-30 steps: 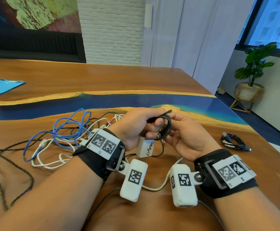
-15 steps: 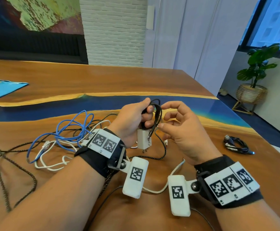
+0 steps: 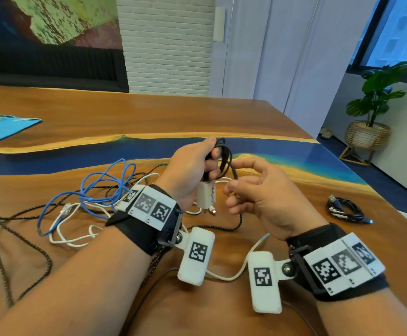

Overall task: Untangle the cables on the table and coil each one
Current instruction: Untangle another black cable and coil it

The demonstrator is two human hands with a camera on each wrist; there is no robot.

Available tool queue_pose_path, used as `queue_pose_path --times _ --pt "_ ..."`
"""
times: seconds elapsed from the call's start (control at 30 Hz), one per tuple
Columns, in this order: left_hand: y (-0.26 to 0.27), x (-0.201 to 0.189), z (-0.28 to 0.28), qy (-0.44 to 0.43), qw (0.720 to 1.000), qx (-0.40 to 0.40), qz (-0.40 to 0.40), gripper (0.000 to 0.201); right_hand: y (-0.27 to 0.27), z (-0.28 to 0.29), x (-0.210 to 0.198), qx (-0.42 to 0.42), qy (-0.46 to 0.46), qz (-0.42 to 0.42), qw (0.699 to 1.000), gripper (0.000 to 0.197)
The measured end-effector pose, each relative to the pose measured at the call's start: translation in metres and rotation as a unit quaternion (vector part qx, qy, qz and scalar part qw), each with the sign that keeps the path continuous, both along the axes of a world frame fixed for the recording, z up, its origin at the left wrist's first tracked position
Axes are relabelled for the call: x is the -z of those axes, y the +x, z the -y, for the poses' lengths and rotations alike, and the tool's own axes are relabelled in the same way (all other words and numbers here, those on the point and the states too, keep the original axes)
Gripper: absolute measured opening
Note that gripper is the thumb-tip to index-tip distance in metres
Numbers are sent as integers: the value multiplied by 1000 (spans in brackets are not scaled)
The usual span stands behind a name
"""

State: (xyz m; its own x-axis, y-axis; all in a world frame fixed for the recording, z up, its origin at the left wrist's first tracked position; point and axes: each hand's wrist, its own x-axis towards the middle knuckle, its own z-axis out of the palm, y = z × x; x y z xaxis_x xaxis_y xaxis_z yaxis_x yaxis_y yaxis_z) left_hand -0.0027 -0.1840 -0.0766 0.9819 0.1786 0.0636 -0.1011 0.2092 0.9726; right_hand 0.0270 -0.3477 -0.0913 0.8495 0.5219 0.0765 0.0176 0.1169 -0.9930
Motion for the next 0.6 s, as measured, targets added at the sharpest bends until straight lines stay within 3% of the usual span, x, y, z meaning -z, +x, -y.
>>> queue_pose_path --times 0.13,0.23,0.33,0.47,0.6 --pt "3 0 -15 -17 998 -50 -20 38 7 21 -15 -10 127 -48 991 23" --pt "2 0 -14 29 999 -10 -12 21 8 26 -20 -6 199 -68 978 23" --pt "-1 0 -13 97 995 38 -5 29 12 28 -20 43 237 -70 968 22" --pt "-4 1 -13 163 983 80 -9 26 21 33 -17 110 191 -18 975 23" --pt "-3 1 -11 106 991 77 12 18 29 38 -7 166 -13 81 983 20"
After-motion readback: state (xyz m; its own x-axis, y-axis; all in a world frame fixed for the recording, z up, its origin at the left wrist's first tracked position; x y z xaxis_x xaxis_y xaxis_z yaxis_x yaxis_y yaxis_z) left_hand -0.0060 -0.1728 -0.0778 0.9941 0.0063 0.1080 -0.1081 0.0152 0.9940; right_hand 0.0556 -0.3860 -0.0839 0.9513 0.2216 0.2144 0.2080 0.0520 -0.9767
